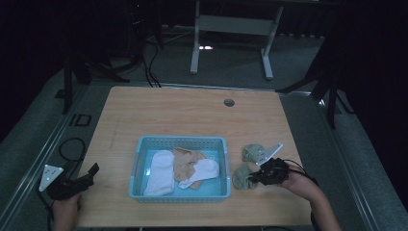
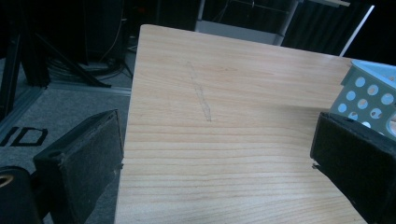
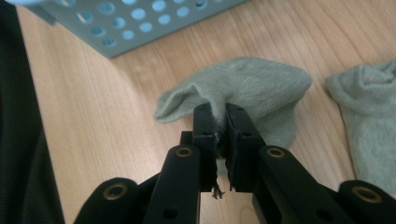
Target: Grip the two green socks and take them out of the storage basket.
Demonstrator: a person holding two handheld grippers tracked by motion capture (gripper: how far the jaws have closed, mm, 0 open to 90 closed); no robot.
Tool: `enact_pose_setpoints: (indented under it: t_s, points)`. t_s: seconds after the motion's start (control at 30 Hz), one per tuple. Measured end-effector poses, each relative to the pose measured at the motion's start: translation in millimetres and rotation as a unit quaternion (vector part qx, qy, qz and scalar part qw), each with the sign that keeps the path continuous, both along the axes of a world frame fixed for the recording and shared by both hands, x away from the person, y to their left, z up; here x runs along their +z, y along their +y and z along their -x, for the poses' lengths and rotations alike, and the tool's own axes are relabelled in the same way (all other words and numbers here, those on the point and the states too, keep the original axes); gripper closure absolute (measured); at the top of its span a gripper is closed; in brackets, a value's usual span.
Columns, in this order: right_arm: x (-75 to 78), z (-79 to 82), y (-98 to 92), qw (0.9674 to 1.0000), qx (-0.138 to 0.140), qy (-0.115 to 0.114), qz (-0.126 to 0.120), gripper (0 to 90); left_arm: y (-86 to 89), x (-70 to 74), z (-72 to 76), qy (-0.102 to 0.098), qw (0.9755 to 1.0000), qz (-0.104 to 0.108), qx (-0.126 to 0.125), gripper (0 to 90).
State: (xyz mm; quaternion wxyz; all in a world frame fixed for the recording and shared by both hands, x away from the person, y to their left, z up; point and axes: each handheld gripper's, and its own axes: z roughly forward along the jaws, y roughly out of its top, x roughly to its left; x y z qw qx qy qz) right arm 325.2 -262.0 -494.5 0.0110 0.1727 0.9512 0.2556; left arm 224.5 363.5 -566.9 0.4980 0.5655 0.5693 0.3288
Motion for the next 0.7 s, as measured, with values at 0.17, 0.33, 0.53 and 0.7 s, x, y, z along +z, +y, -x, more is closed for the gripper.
enact_pose_setpoints:
  t_s: [0.17,0.33,0.53,0.7]
  points:
    - [1.4,-0.7,-7.1,0.9999,0.003,-0.001,-0.012,64.6,-0.1,0.0,0.0,0.000,1.0000,0.000,0.000,2.4]
    - [13.6,-1.6,-19.9,0.9991,-0.014,-0.009,-0.038,49.5,0.0,0.0,0.0,0.000,1.0000,-0.001,0.000,2.4]
    - [17.0,-3.8,-36.3,0.9973,-0.025,-0.008,-0.068,30.2,-0.2,0.0,0.0,0.000,1.0000,-0.001,0.000,2.4]
    - [12.9,-5.6,-46.6,0.9956,-0.044,-0.006,-0.082,26.9,-0.3,0.0,0.1,0.000,1.0000,-0.001,0.000,2.4]
